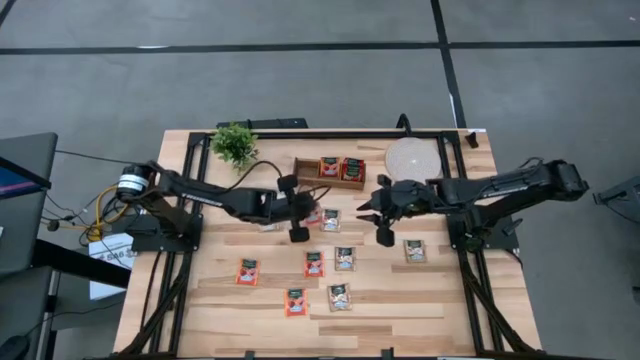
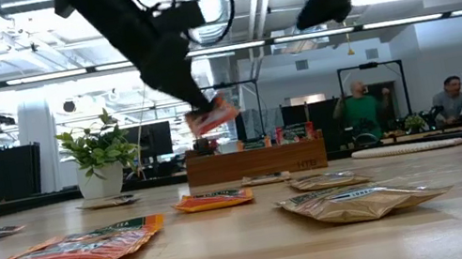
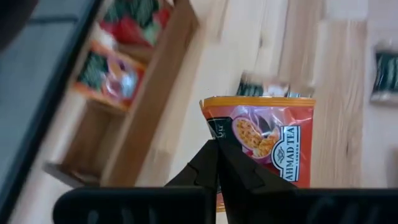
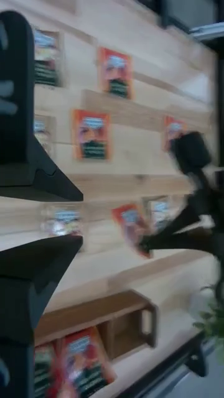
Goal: Pick & Place Tea
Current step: Put the orange tea bag into the middle section of the wooden organizer
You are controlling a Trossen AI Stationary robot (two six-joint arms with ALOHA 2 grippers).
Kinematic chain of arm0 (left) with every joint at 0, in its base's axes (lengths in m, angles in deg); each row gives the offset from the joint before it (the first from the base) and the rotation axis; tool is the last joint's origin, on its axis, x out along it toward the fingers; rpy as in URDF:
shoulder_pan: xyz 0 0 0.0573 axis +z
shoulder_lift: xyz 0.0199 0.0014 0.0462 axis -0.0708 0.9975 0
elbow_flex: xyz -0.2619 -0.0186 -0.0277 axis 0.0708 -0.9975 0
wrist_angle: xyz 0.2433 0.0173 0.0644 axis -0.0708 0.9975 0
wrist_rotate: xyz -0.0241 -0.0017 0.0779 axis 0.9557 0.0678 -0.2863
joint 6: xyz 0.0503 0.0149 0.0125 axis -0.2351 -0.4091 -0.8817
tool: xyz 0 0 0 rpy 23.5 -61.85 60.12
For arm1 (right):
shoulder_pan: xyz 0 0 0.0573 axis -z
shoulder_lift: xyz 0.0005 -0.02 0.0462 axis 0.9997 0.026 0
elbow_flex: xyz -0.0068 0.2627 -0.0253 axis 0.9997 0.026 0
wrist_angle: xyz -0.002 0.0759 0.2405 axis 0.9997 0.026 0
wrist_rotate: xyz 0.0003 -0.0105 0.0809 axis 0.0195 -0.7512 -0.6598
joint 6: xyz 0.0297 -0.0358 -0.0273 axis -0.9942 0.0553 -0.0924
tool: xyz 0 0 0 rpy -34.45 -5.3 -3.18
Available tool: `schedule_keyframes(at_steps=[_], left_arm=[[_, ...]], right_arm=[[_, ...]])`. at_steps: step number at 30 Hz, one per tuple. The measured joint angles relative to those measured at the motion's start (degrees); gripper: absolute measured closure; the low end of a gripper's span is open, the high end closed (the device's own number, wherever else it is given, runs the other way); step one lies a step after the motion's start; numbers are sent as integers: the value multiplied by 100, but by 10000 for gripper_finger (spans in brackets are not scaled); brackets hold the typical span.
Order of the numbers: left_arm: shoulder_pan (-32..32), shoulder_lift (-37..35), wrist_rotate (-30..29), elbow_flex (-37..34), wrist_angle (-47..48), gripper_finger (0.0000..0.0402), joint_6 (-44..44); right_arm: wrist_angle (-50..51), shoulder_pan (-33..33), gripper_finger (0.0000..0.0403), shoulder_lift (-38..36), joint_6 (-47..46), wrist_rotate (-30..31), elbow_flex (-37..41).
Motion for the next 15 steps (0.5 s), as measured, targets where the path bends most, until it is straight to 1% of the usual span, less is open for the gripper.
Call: schedule_keyframes(at_steps=[3, 6, 9, 13, 15], left_arm=[[-193, 0, -313, 0, -428, 401, -227], [-372, 0, -614, 2, -742, 401, -456], [-519, 0, -866, 4, -908, 401, -614], [-689, 0, -1372, 4, -966, 401, -778], [-728, 0, -1530, 4, -984, 401, -795]], right_arm=[[-297, 111, 310, 386, 129, -100, 0], [-625, 228, 296, 842, 373, -102, 0], [-926, 363, 270, 1211, 520, -105, -63], [-964, 511, 224, 1567, 696, -114, -335], [-966, 559, 202, 1712, 704, -128, -512]])
